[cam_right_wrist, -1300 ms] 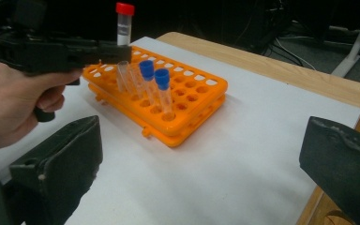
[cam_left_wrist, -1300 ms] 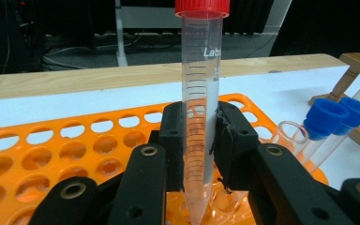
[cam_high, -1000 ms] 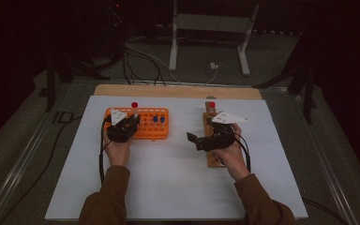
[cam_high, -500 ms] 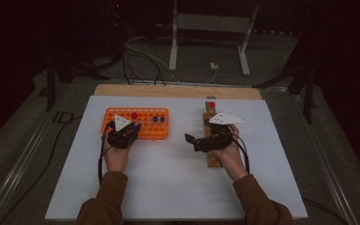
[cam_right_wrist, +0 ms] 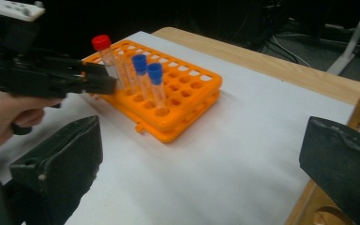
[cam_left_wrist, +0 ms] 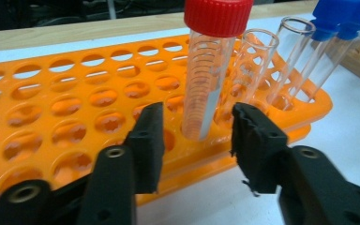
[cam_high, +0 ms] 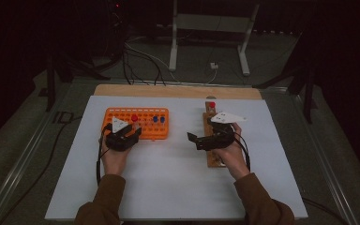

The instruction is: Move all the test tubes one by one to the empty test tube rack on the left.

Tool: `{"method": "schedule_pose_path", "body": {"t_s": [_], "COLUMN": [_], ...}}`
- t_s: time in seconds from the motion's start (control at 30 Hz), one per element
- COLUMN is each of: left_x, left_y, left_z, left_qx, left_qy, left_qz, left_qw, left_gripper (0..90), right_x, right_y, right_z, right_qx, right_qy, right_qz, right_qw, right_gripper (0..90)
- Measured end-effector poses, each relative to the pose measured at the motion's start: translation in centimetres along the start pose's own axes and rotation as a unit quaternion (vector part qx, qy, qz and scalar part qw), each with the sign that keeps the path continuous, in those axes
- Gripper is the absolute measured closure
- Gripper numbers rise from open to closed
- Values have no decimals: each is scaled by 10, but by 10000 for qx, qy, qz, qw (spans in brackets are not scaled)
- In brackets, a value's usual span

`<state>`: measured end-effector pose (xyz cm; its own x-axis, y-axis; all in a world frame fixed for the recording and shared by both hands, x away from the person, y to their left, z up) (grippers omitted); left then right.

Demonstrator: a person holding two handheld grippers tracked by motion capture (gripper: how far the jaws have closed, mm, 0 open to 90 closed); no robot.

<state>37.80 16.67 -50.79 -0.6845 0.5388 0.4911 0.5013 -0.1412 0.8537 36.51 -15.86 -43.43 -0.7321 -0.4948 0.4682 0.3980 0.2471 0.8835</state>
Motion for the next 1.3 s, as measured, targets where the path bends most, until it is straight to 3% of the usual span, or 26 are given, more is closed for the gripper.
{"method": "schedule_pose_path", "body": {"t_s": [0.1, 0.27, 0.5, 0.57, 0.63, 0.67, 0.97, 1.13, 1.3], "left_x": [6, 22, 41, 45, 46, 47, 61, 59, 55], "left_y": [-3, -4, -4, -3, -7, -8, -15, -17, -19], "left_z": [-3, -5, -13, -16, -21, -22, -27, -31, -35], "left_qx": [9, 226, 363, 362, 331, 323, 381, 365, 294], "left_qy": [-15, -52, -154, -239, -308, -332, -470, -482, -520], "left_qz": [-56, -330, -519, -506, -316, -290, -399, -377, -301], "left_qw": [10000, 9992, 9979, 9978, 9985, 9985, 9974, 9975, 9978], "left_gripper": [447, 324, 158, 111, 60, 20, 2, 3, 3], "right_x": [-1, -4, -9, -12, -16, -18, -44, -63, -72], "right_y": [0, 0, 6, 9, 12, 14, 20, 17, 9], "right_z": [-4, -16, -36, -39, -42, -46, -68, -75, -81], "right_qx": [129, 188, 16, 38, 80, 54, -285, -366, -398], "right_qy": [-129, -360, -577, -631, -683, -757, -1107, -1325, -1628], "right_qz": [39, 131, 170, 160, 210, 223, 390, 574, 641], "right_qw": [9998, 9991, 9982, 9979, 9974, 9969, 9927, 9888, 9838], "right_gripper": [4, 5, 10, 10, 18, 60, 101, 211, 466]}}
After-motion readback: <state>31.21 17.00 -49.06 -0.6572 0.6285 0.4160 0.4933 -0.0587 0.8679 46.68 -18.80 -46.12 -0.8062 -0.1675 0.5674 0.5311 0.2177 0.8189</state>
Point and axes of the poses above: each handheld gripper's, and its own axes: x roughly backward along the jaws, y roughly out of its top, z roughly to its left, the point moved 2 cm from there along -x, roughly forward along the jaws, and after that the axes turned 11 degrees about -y, right-handed, at the moved point
